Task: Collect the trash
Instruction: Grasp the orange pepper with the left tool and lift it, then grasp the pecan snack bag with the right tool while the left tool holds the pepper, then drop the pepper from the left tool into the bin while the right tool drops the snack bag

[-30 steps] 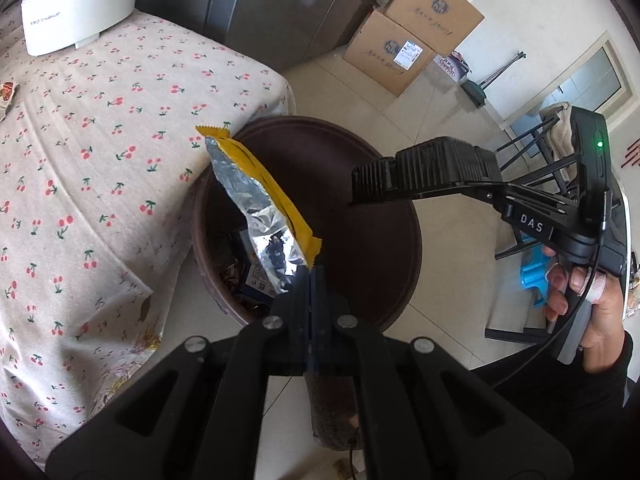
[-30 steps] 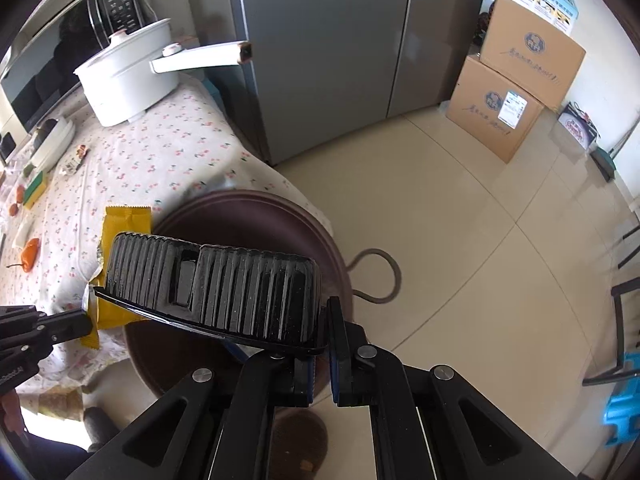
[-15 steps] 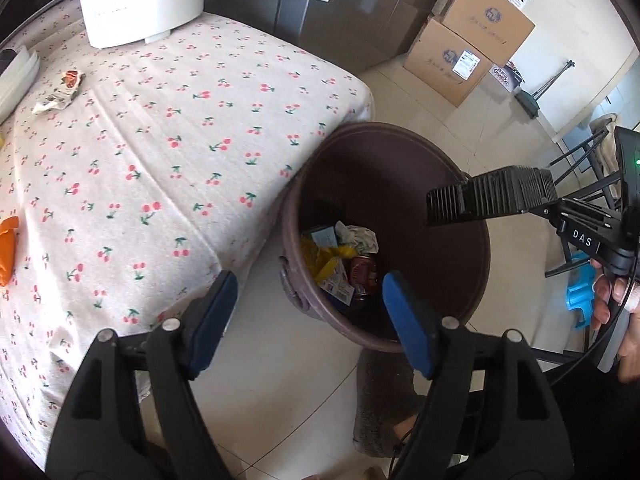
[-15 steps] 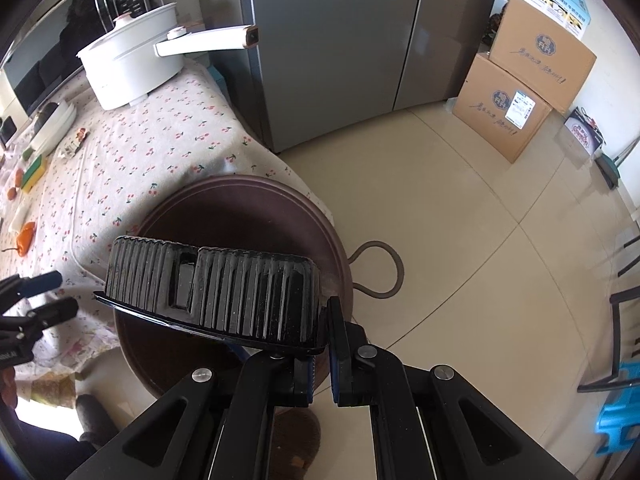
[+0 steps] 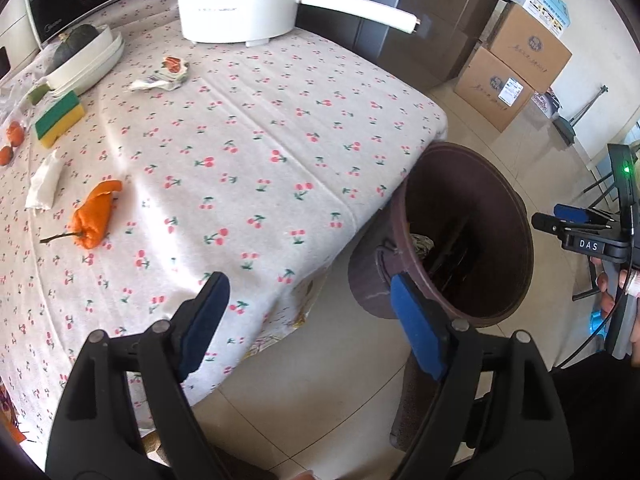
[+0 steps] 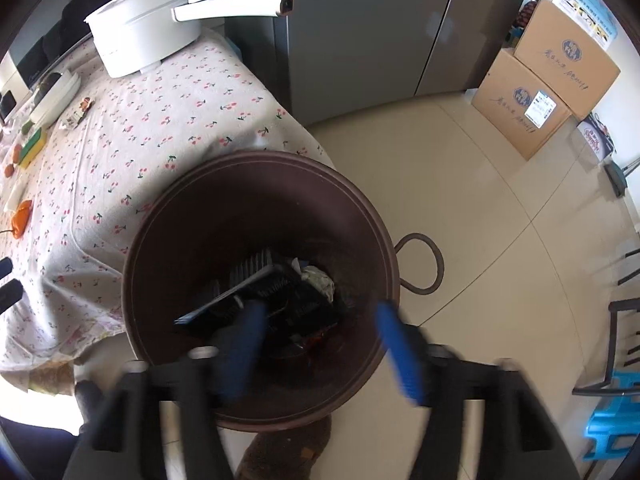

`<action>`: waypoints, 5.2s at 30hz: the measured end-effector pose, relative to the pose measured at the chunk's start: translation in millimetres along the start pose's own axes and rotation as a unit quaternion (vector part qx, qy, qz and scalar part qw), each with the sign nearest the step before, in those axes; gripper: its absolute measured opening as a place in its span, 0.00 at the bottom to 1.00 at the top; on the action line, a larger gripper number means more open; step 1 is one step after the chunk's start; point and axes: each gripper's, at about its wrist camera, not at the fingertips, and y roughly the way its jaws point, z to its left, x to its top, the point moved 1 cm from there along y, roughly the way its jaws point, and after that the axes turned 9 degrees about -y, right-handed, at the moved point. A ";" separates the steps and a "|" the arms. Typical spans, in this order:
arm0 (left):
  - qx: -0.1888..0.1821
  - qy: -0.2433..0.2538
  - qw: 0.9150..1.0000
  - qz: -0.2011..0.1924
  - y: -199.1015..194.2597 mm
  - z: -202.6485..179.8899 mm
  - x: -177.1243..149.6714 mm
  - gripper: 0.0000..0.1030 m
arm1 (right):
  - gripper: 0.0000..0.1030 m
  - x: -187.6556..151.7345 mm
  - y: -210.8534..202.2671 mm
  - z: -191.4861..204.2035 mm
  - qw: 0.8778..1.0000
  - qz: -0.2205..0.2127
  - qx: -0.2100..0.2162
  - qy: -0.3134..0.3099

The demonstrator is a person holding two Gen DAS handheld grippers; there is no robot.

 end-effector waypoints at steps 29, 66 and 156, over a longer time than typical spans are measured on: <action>0.095 -0.173 0.979 -0.041 -34.1 176.3 0.9 0.99 | 0.95 72.0 -11.0 159.8 0.993 -0.033 0.069 -0.092; 0.090 -0.152 0.982 -0.064 -25.6 178.6 57.0 0.28 | 0.95 139.6 10.0 217.6 0.989 -0.004 0.125 -0.082; -0.076 0.050 0.995 0.035 42.5 -77.3 6.2 0.29 | 0.32 -14.8 -9.0 2.3 0.997 -0.039 0.066 0.017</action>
